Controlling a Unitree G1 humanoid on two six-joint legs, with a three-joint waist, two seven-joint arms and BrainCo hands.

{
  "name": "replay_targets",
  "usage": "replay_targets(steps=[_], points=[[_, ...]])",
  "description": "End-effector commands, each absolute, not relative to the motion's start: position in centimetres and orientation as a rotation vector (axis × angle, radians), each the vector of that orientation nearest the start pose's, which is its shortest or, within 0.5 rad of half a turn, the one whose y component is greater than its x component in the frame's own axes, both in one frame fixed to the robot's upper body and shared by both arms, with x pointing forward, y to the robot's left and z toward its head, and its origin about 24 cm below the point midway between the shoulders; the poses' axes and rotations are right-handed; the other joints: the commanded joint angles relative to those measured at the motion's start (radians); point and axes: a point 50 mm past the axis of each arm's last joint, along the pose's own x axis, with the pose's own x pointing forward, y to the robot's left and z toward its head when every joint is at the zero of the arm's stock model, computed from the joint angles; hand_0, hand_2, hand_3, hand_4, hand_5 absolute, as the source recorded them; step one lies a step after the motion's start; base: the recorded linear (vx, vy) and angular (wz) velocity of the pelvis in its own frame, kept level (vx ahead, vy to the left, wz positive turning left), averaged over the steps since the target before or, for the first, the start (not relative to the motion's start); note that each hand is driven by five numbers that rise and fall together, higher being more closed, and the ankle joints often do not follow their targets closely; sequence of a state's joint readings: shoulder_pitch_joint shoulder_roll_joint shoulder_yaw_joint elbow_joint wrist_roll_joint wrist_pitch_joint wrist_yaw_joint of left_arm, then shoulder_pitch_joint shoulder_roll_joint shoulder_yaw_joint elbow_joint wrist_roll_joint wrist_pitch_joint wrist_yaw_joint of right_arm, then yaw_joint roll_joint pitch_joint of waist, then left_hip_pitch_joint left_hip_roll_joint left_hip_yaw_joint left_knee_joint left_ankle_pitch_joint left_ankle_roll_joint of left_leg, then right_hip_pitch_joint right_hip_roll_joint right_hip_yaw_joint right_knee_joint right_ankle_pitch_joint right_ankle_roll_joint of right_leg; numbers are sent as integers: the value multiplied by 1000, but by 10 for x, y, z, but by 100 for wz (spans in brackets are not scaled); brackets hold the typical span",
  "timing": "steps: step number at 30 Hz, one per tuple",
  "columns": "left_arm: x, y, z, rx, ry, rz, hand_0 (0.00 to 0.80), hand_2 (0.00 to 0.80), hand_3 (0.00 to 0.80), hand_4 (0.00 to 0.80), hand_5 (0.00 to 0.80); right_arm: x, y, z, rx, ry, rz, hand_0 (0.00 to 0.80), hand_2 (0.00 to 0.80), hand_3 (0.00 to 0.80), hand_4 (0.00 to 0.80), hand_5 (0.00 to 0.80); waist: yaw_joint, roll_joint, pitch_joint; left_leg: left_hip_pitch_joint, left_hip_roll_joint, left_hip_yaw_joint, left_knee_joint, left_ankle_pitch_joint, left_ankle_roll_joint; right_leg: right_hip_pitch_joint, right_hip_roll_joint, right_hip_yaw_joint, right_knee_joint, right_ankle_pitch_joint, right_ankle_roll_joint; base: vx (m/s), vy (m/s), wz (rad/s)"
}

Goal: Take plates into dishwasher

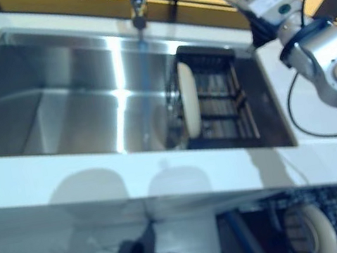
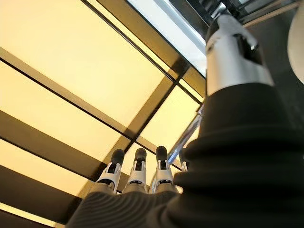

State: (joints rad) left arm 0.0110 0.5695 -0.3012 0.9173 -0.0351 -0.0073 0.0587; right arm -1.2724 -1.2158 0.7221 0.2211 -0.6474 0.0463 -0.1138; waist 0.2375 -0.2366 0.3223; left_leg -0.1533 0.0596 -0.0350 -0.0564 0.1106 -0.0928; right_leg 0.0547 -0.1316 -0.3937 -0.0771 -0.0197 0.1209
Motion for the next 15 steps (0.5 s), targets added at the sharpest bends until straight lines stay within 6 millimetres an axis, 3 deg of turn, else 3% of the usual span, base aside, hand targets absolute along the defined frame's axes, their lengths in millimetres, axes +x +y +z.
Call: replay_targets(steps=[1, 15], points=[[140, 317, -101, 644, 956, 53, 0, 0, 0, 0, 0, 313, -204, 398, -2055, -822, -443, 0, 0, 0, 0, 0, 29, 16, -22, 59, -48, 19, -31, -75, 76, -78, 48, 19, 55, 92, 46, 0, 0, 0], [140, 312, -104, 626, 943, 40, 0, 0, 0, 0, 0, 310, -167, 364, -2152, -1015, -101, 0, 0, 0, 0, 0, 41, 4, -35, 71, -53, 11, -31, -72, 70, -55, 49, 4, 48, 87, 40, 4, -5, 1]])
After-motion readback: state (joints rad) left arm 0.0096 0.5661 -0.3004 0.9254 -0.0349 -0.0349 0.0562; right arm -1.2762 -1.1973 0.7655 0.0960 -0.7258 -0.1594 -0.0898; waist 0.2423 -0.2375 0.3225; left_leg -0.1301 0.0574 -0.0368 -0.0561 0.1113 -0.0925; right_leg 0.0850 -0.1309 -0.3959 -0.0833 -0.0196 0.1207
